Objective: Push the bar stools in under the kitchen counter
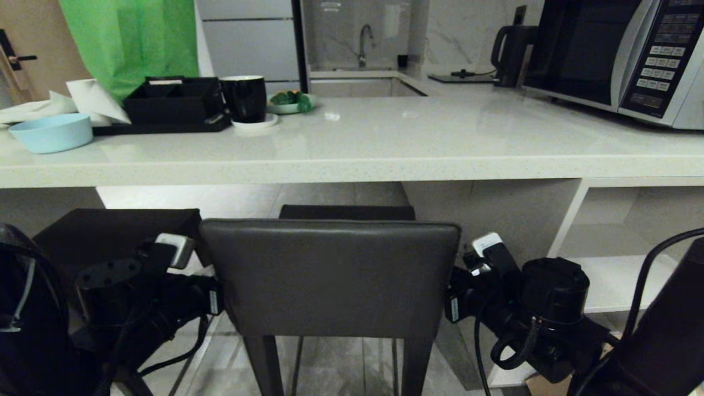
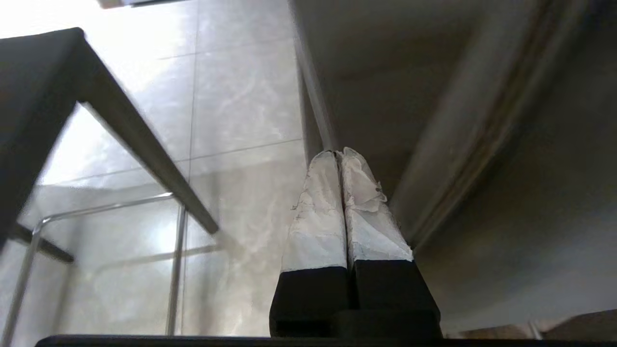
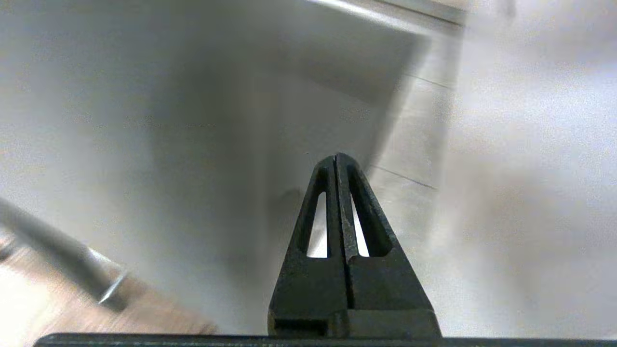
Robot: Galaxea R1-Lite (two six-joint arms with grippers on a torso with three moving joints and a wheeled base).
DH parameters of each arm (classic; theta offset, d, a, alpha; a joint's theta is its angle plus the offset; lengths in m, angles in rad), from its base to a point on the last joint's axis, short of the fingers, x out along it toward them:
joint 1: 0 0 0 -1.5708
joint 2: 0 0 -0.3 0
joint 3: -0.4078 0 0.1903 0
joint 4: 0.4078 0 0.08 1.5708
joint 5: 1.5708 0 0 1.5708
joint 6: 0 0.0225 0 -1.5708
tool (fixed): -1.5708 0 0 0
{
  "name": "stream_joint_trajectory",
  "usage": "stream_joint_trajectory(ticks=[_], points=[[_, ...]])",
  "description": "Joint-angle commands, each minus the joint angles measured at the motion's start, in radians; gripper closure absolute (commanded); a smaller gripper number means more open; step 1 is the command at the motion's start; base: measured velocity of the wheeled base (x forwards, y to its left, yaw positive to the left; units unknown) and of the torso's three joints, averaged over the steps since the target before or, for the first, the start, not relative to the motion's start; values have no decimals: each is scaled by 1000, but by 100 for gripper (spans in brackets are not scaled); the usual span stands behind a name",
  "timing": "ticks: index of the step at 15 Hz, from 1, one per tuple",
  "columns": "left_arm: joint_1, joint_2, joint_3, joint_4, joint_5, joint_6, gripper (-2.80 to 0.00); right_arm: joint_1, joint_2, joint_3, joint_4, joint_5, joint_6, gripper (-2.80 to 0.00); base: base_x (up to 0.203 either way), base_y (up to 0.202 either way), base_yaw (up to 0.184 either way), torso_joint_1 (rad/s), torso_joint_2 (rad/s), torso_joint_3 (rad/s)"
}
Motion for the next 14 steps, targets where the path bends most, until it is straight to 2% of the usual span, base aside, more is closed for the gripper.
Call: stream_joint_trajectory(ticks=[1,3,5,9,11,14], points=[[111,-33,8,-3,3,-2,0,-90,-61,29,-8,-6,16,0,0,0,0,0,0,0],[170,-40,34,-3,-34,-2,0,-140,-100,47,-8,-2,28,0,0,0,0,0,0,0],[165,-103,103,-3,-42,-3,0,-142,-160,91,6,-9,26,0,0,0,0,0,0,0],[160,-346,209,-3,0,3,0,-168,-451,175,100,-73,22,0,0,0,0,0,0,0],[162,-500,223,16,54,9,0,-213,-663,165,263,-89,19,0,0,0,0,0,0,0],[164,-780,205,169,136,38,0,-302,-1028,56,704,-105,19,0,0,0,0,0,0,0]])
